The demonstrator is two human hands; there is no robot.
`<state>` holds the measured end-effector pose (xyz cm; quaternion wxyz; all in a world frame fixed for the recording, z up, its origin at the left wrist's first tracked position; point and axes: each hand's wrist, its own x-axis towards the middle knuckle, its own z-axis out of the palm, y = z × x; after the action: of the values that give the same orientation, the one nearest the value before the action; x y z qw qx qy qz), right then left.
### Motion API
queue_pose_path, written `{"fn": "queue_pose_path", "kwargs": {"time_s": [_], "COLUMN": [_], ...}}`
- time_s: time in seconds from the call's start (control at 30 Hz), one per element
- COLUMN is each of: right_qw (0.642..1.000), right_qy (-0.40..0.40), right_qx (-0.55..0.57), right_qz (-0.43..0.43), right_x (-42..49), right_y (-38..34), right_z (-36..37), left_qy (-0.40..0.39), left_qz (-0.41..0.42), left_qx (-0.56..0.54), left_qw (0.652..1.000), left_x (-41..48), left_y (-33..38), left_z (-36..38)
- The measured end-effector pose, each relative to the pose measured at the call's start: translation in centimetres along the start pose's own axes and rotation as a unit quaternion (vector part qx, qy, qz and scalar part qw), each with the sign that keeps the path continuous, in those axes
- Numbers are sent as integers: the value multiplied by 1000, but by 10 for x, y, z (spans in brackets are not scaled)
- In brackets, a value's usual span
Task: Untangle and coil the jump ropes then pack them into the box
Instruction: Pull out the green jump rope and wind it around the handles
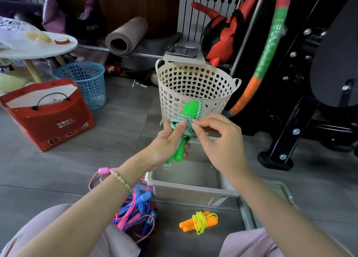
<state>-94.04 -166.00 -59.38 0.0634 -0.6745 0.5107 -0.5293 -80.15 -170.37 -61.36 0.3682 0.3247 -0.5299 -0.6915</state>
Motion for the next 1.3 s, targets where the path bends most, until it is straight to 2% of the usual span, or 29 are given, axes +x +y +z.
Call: {"fn": "queue_pose_path", "kwargs": {"time_s": [0.13, 0.23, 0.33, 0.47, 0.7, 0.77, 0.83, 0.9, 1.0, 1.13, 1.3], "right_qw": [984, 967, 964, 977, 957, 961, 977, 994, 998, 996, 998], "right_qy": [1, 1, 2, -1, -2, 6, 6, -11, -58, -80, -22], "right_qx": [-151, -225, -241, -185, -266, -252, -190, -97, 8, 4, -47], "right_qz": [-91, -118, -112, -102, -111, -113, -93, -43, 25, 45, 19], "right_x": [0, -2, -4, 0, 1, 2, 5, 9, 7, -2, -5], "right_y": [1, 3, 3, 5, 9, 10, 11, 12, 12, 15, 13], "right_z": [1, 6, 11, 11, 17, 15, 9, 5, 8, 18, 19], "left_qy": [28, 73, 91, 91, 101, 85, 72, 64, 62, 67, 98], "left_qz": [5, 13, 21, 33, 49, 52, 48, 35, 0, -21, -19], "left_qx": [21, 42, 74, 88, 140, 144, 148, 133, 76, 16, 3], "left_qw": [999, 996, 993, 991, 984, 984, 985, 988, 995, 997, 995], "left_x": [-2, 0, 2, 2, 2, 0, 2, 4, 5, 6, 8], "left_y": [3, -2, -5, -3, -9, -8, -3, 3, 4, -1, -6], "left_z": [2, 2, 0, -1, -2, -1, -3, -7, -10, -8, -2]}}
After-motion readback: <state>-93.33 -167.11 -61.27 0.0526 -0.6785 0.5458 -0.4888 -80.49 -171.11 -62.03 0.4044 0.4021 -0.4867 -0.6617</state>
